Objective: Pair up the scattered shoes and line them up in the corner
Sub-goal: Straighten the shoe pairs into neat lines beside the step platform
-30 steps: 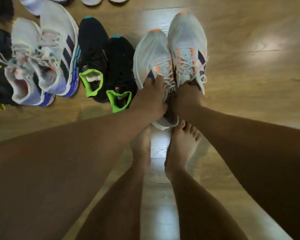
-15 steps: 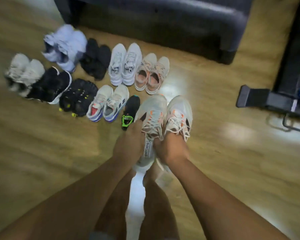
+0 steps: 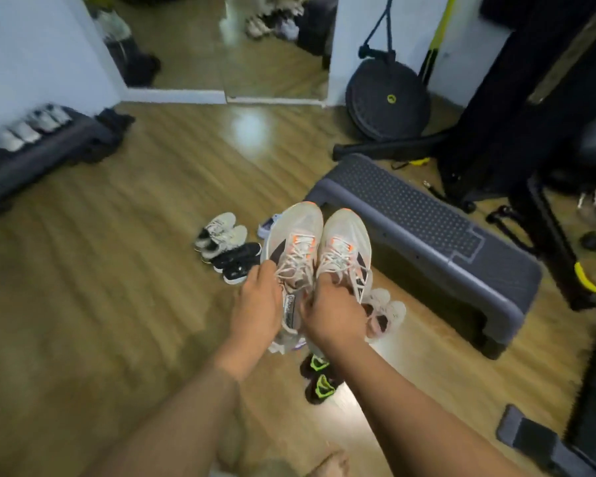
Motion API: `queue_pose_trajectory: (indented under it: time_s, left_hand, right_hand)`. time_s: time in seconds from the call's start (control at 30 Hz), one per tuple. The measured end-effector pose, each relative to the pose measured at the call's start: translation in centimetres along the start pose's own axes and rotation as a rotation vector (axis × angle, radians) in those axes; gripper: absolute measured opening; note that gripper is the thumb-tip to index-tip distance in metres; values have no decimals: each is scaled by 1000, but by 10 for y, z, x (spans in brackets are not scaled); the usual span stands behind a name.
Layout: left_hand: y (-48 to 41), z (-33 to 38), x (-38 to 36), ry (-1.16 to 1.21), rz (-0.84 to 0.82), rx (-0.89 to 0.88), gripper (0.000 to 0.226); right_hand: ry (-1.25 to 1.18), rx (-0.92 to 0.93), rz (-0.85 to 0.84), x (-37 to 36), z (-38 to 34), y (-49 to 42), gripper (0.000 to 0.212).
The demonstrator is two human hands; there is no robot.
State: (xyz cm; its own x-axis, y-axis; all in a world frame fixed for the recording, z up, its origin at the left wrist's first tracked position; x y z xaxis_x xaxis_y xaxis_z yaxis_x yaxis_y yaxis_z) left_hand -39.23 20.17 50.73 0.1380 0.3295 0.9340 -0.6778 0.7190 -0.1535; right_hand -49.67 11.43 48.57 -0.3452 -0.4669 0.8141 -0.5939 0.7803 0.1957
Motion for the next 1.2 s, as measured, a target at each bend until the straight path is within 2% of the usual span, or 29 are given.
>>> queue_pose_trajectory:
  time_s: [0.17, 0.43, 0.6, 0.77, 0.97, 1.2]
  left_hand:
    - [-17, -132, 94, 46, 117, 143, 15]
    - [-14, -364, 187, -47, 54, 445, 24]
    - [-11, -472, 217, -71, 55, 604, 25]
    - [-25, -572, 215, -31, 52, 801, 28]
    - [-100, -662, 227, -5, 43, 962, 35]
    - [-199, -749, 255, -75, 18, 1030, 42]
  right_hand:
    - [60, 219, 7, -39, -166, -8, 29]
    - [168, 532, -160, -165, -396, 0, 31]
    - [236, 652, -269, -242, -496, -9, 28]
    - [278, 776, -345, -308, -580, -45, 34]
    - [310, 871, -414, -364, -678, -130, 33]
    - [351, 962, -456, -407, -784, -224, 32]
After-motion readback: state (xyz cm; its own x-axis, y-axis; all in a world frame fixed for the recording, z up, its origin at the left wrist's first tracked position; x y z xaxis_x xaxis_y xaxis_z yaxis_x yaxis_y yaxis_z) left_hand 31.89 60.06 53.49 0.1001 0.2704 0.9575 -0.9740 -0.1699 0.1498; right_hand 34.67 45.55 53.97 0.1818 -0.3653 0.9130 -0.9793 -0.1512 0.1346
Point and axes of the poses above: each hand's wrist, its own y-axis away from the middle knuckle, its own x-axis out of the back of the hand, z = x × y, the point moved 9 cm from there along -y, towards the middle knuckle, and after that the axes turned 13 degrees about -y, right-handed, at the moved point
